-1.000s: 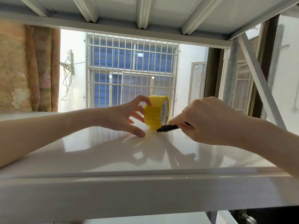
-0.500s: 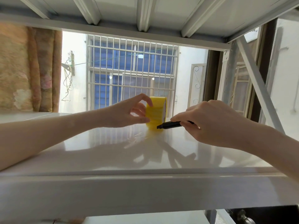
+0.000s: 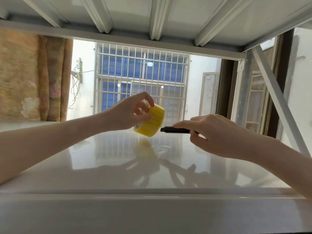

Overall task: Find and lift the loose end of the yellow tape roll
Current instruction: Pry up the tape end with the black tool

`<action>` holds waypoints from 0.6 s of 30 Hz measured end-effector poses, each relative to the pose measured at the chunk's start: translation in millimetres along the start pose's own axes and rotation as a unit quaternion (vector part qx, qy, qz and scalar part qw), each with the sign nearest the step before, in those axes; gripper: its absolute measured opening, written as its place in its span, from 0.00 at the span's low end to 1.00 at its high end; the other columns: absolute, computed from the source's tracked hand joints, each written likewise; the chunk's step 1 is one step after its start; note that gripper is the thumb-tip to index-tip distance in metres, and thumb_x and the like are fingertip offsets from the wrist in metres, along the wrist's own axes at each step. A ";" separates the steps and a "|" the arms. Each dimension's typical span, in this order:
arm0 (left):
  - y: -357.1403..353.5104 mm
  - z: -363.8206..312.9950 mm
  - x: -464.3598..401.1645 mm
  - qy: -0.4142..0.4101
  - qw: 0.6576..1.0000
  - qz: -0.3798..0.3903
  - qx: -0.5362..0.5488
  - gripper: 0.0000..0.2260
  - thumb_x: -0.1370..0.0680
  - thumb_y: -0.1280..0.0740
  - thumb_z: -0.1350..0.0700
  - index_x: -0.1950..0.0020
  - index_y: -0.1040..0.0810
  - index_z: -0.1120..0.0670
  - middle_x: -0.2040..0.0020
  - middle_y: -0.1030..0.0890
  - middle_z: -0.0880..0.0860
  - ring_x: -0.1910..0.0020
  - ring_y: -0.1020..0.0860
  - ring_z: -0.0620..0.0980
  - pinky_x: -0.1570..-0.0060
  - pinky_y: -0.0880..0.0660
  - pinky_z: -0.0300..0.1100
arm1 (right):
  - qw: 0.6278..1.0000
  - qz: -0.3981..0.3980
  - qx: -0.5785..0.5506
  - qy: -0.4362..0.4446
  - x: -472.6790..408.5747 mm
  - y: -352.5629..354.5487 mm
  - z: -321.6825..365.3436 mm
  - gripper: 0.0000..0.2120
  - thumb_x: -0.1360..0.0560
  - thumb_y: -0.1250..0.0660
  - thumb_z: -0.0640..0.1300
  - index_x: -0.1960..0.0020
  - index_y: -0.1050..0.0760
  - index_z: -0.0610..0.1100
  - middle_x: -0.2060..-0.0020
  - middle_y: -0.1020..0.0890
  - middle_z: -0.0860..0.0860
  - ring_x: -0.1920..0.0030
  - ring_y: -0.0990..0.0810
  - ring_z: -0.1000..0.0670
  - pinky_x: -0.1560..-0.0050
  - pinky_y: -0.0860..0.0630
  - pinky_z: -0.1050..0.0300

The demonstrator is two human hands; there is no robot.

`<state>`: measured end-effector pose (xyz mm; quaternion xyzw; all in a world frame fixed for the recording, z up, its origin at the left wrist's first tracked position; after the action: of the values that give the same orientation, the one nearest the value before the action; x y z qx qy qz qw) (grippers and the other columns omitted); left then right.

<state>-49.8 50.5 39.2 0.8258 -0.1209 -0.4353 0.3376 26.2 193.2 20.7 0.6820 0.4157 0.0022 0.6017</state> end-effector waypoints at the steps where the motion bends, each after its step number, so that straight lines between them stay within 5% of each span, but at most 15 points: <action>1: 1.3 0.5 -0.1 0.001 1.000 0.003 -0.004 0.10 0.25 0.33 0.59 0.51 0.31 0.46 0.57 0.22 0.43 0.64 0.23 0.43 0.61 0.25 0.38 | 1.000 0.002 -0.004 -0.004 -1.2 -1.7 -1.3 0.21 0.23 0.46 0.41 0.32 0.35 0.55 0.58 0.22 0.52 0.61 0.22 0.51 0.56 0.24 0.59; 8: 4.5 6.8 1.8 0.017 0.997 0.038 -0.068 0.11 0.23 0.37 0.56 0.46 0.36 0.43 0.48 0.22 0.47 0.61 0.25 0.43 0.63 0.29 0.36 | 0.999 0.038 -0.020 -0.018 -8.2 -18.7 -12.3 0.20 0.24 0.44 0.41 0.34 0.36 0.55 0.56 0.22 0.50 0.60 0.23 0.51 0.52 0.23 0.52; 14: -7.1 10.6 3.4 0.002 0.982 0.085 -0.166 0.14 0.20 0.41 0.55 0.36 0.38 0.46 0.43 0.22 0.49 0.60 0.25 0.44 0.69 0.31 0.31 | 0.999 0.042 -0.025 -0.013 -15.0 -24.3 -19.9 0.16 0.22 0.47 0.43 0.36 0.35 0.55 0.57 0.23 0.52 0.66 0.27 0.57 0.62 0.30 0.63; 18: -15.5 12.2 2.5 -0.003 0.977 0.105 -0.185 0.15 0.20 0.41 0.57 0.36 0.39 0.46 0.43 0.20 0.49 0.65 0.26 0.34 0.69 0.28 0.26 | 0.995 0.076 -0.065 -0.030 -25.4 -35.2 -24.7 0.14 0.21 0.46 0.45 0.38 0.30 0.48 0.53 0.23 0.52 0.61 0.26 0.56 0.59 0.31 0.64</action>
<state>-59.6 55.2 22.6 0.7306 -0.1258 -0.4145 0.5278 -22.7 196.5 11.2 0.6708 0.3436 0.0541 0.6551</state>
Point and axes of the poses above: each hand's wrist, its own x-axis away from the middle knuckle, its own y-axis out of the back of the hand, z = x × y, the point moved 8 cm from there along -x, towards the middle knuckle
